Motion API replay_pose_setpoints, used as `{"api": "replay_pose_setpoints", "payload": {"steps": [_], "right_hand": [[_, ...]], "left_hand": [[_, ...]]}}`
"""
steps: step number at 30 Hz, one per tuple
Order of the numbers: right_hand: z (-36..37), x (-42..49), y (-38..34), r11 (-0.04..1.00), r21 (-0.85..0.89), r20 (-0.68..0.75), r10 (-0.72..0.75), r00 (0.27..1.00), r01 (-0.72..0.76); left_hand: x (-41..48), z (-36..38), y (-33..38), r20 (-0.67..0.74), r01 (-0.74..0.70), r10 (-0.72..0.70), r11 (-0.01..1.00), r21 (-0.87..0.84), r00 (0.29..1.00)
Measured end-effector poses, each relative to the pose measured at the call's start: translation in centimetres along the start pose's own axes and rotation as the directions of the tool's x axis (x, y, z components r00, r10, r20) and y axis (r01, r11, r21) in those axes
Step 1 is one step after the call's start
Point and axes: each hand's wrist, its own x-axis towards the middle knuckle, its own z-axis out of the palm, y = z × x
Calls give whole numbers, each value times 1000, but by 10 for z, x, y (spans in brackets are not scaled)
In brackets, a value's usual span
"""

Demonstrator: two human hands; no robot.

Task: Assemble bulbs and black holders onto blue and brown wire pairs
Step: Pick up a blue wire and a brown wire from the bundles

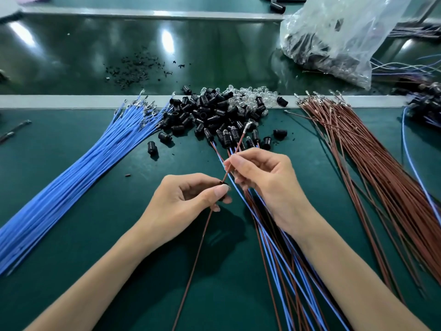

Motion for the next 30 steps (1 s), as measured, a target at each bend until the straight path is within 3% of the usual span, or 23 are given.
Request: {"api": "replay_pose_setpoints", "payload": {"steps": [5,8,10,13,17,19,25,30], "right_hand": [[6,-1,4,978,-207,48,0,999,10],[13,10,4,980,-197,-29,-15,999,9],[20,26,4,917,-391,-2,-84,996,76],[43,59,-1,687,-657,238,-202,950,311],[94,103,-2,526,-663,555,-134,821,533],[114,116,4,458,-700,586,-70,807,548],[122,119,9,525,-693,570,-22,821,494],[121,116,6,478,-707,581,-26,813,521]], "left_hand": [[0,1,-1,-31,-35,35,999,-17,999],[5,-2,-7,-198,-64,63,998,4,978],[8,-5,-11,-346,-99,105,994,35,932],[12,-11,-13,-523,-188,175,982,28,834],[13,-16,-11,-692,-288,222,957,22,687],[15,-19,-12,-736,-311,216,950,8,642],[18,-21,-14,-744,-329,222,944,3,631],[19,-22,-14,-737,-345,241,938,12,631]]}}
